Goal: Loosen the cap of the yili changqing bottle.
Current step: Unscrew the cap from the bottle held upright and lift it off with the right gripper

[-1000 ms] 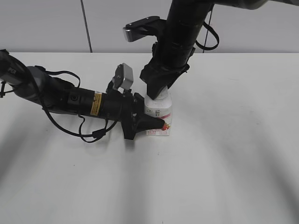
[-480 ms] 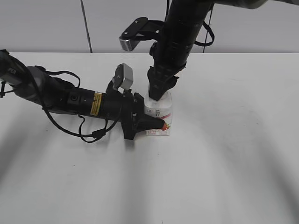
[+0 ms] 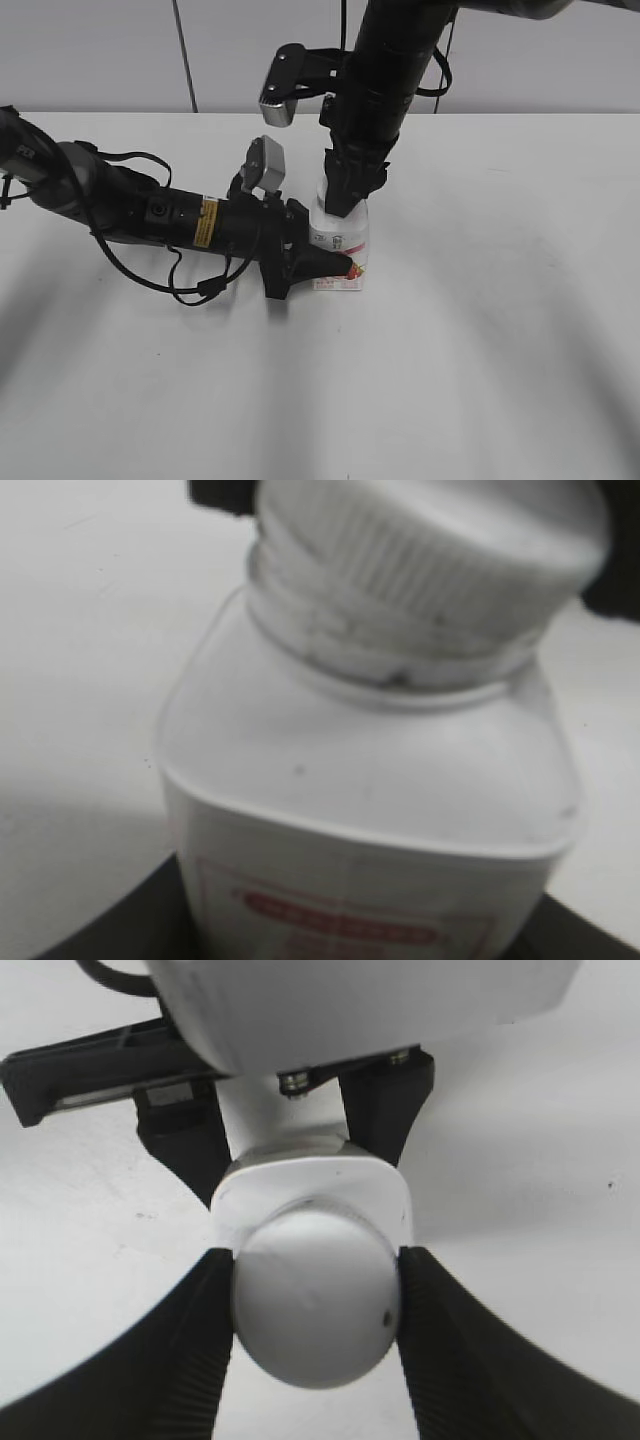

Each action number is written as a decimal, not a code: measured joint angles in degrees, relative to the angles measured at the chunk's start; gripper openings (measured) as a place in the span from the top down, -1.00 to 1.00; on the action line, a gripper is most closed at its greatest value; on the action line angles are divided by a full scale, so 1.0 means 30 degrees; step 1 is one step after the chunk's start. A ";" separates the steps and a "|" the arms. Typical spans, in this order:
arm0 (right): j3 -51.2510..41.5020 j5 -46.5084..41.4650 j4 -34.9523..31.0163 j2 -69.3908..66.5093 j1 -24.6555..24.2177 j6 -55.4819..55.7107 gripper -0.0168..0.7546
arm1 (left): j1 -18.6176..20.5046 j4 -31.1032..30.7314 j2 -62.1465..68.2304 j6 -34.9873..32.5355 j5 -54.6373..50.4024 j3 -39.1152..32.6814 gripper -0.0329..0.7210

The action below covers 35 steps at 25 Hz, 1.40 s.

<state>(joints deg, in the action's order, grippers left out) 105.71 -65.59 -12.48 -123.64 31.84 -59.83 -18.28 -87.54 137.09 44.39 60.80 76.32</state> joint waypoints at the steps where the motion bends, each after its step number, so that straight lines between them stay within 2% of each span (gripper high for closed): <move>1: 0.0000 0.0000 0.0000 0.0000 0.0000 -0.0205 -0.07 | 0.0000 0.0000 0.0000 0.0000 0.0000 0.0000 -0.06; 24: 0.0000 0.0080 0.0000 0.0000 0.0000 -0.0511 -0.08 | 0.0000 -0.0019 0.0000 0.0036 -0.0013 0.0000 -0.06; 31: -0.0039 0.0338 0.0000 0.0000 0.0000 -0.0574 -0.18 | 0.0000 -0.0019 0.0000 0.0054 -0.0013 0.0017 -0.06; 35: -0.0052 0.0489 0.0000 0.0000 0.0000 -0.0574 -0.32 | 0.0000 -0.0019 0.0000 0.0054 -0.0013 0.0014 -0.06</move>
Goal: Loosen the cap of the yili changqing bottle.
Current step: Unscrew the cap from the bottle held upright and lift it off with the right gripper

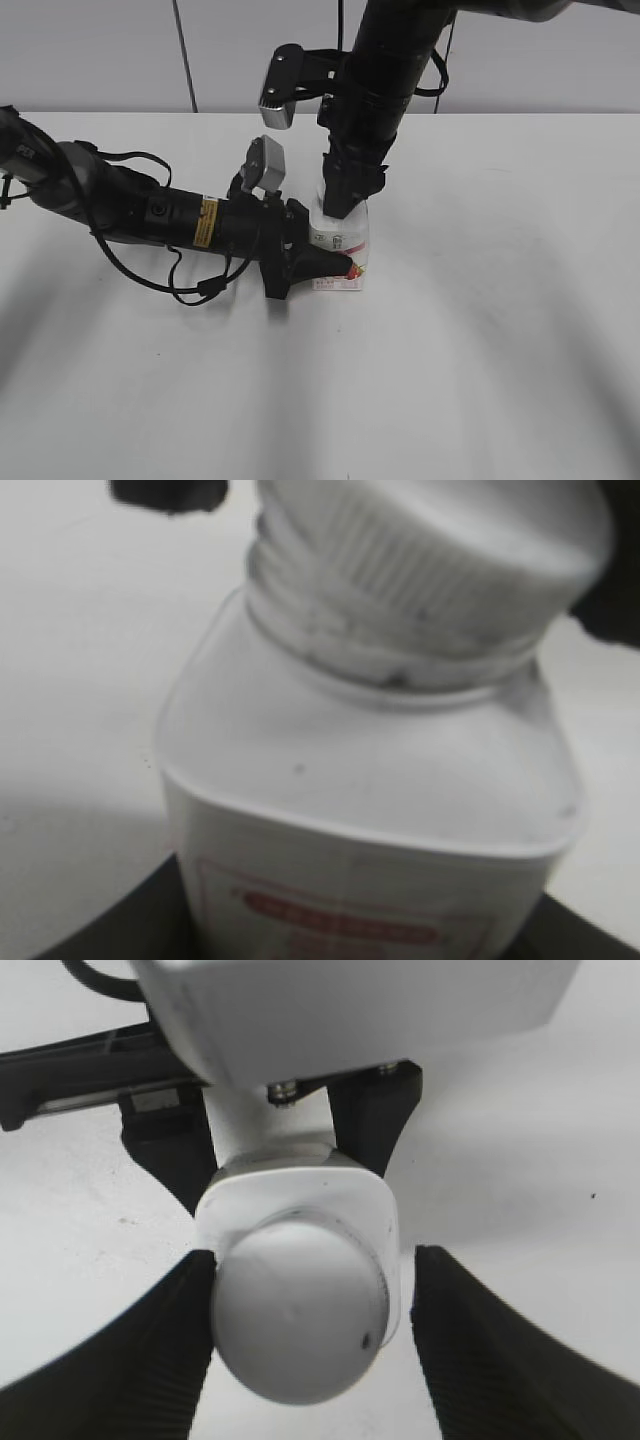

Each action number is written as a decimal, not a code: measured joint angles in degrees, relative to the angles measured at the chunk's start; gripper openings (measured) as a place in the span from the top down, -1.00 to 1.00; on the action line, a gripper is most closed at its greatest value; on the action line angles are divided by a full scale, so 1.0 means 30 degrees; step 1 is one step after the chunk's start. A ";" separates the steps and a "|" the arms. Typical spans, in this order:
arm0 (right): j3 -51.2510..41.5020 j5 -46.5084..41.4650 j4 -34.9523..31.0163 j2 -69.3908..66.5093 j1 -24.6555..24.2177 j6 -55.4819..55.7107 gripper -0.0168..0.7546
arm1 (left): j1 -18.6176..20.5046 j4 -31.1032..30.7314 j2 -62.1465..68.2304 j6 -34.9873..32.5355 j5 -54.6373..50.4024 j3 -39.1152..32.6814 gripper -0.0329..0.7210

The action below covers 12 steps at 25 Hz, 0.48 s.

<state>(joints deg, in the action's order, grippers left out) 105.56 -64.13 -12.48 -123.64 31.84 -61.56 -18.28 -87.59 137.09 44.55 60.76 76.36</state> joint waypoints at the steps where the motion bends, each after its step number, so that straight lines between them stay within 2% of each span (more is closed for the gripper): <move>1: 0.0000 0.0043 0.0018 0.0000 0.0000 0.0000 -0.36 | 0.0000 0.0000 0.0000 0.0000 0.0000 0.0000 -0.06; 6: 0.0000 0.0165 0.0038 0.0000 0.0000 0.0314 -0.51 | 0.0000 -0.0012 0.0000 0.0000 0.0000 0.0000 -0.06; 12: -0.0024 -0.0007 0.0038 0.0382 0.0000 0.0796 -0.54 | 0.0000 -0.0012 0.0000 0.0000 0.0016 0.0000 -0.06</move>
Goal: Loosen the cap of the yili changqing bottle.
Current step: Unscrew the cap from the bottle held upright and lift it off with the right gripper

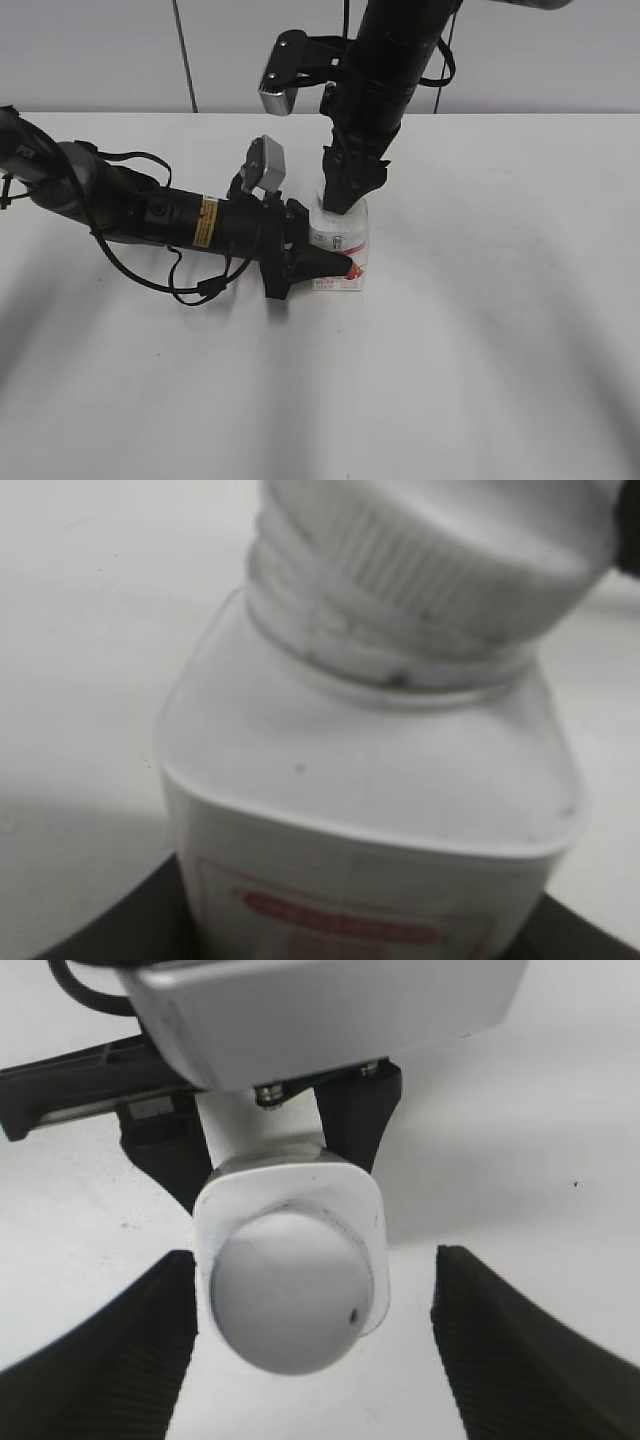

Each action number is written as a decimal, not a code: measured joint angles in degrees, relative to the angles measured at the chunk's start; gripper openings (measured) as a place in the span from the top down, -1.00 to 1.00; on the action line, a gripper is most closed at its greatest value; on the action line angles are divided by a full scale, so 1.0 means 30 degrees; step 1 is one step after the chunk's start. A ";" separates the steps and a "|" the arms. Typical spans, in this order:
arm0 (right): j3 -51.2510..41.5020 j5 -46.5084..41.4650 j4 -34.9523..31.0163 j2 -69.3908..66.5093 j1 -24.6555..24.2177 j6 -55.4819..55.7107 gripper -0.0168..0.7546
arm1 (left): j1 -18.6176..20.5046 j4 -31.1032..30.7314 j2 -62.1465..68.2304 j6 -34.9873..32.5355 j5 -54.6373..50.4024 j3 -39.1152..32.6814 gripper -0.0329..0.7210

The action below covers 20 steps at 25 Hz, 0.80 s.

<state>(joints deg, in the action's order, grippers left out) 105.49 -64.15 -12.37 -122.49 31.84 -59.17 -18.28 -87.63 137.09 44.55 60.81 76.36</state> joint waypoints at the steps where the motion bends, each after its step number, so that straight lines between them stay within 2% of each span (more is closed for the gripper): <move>1: 0.0000 -0.0194 -0.0018 0.0089 0.0000 0.0133 -0.54 | 0.0000 -0.0008 0.0000 0.0000 0.0000 0.0000 -0.06; 7: 0.0000 -0.1371 -0.0453 0.0538 0.0000 0.1208 -0.54 | 0.0000 -0.0025 0.0000 0.0000 -0.0002 0.0000 -0.06; 11: 0.0000 -0.1485 -0.0422 0.1075 0.0000 0.3305 -0.54 | 0.0000 -0.0025 0.0000 0.0000 -0.0002 0.0000 -0.06; 15: 0.0275 -0.1527 -0.0150 0.1584 0.0000 0.7705 -0.54 | 0.0000 -0.0025 0.0000 0.0000 -0.0002 0.0000 -0.06; 20: 0.0697 -0.1704 0.0966 0.1785 0.0000 1.5069 -0.54 | 0.0000 -0.0025 0.0000 0.0000 -0.0002 0.0000 -0.06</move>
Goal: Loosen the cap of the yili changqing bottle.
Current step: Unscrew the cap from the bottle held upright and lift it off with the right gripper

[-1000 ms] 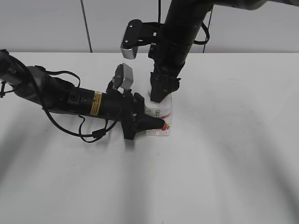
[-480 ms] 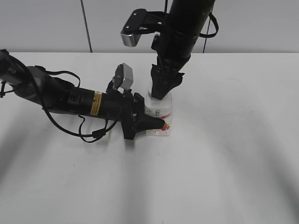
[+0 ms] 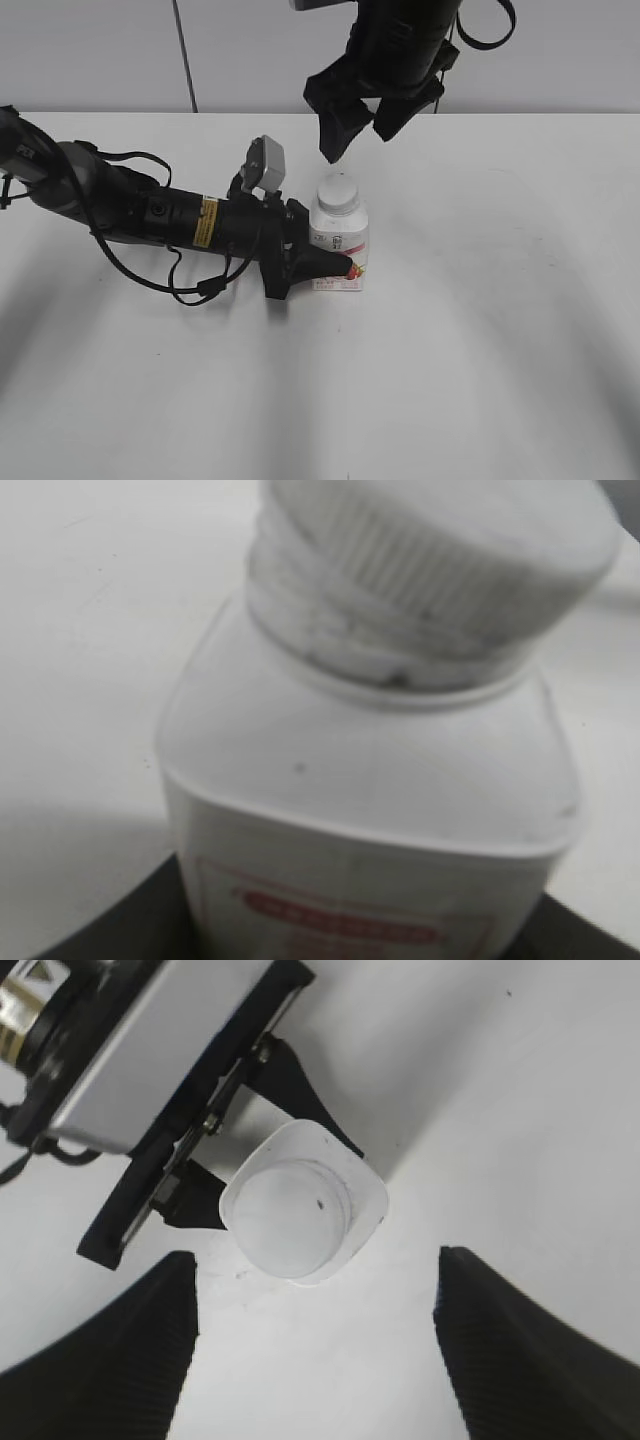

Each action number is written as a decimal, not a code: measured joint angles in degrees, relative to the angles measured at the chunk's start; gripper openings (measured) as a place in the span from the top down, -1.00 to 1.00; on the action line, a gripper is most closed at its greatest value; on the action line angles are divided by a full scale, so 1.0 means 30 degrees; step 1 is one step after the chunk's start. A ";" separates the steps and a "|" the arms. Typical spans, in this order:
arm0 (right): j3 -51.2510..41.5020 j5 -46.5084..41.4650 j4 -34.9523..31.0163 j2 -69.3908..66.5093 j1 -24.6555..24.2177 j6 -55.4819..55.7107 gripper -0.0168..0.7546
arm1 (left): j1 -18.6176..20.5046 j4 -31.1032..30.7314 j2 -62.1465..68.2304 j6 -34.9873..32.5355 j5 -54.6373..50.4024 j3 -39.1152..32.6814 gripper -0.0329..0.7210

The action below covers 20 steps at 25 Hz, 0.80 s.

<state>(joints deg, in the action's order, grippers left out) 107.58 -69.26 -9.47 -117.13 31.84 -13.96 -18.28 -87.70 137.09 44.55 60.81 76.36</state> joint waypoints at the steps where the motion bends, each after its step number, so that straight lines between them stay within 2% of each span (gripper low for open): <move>1: 0.0020 -0.0015 0.0085 0.0004 0.0000 0.1422 -0.54 | 0.0000 -0.0008 0.0000 -0.0016 0.0000 0.0000 -0.06; 5: 0.0020 -0.0015 0.0191 0.0019 0.0000 0.4965 -0.54 | 0.0000 -0.0008 0.0000 -0.0016 0.0000 0.0000 -0.06; 11: 0.0032 -0.0061 0.0212 -0.0071 0.0000 0.8183 -0.54 | 0.0000 -0.0008 0.0000 -0.0016 0.0000 0.0000 -0.06; 20: 0.0056 -0.0125 -0.0271 -0.0801 0.0000 0.9365 -0.54 | 0.0000 -0.0008 0.0000 -0.0016 0.0000 0.0000 -0.06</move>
<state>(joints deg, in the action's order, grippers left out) 107.75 -69.63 -10.28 -119.54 31.84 14.13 -18.28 -87.73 137.09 44.50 60.81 76.36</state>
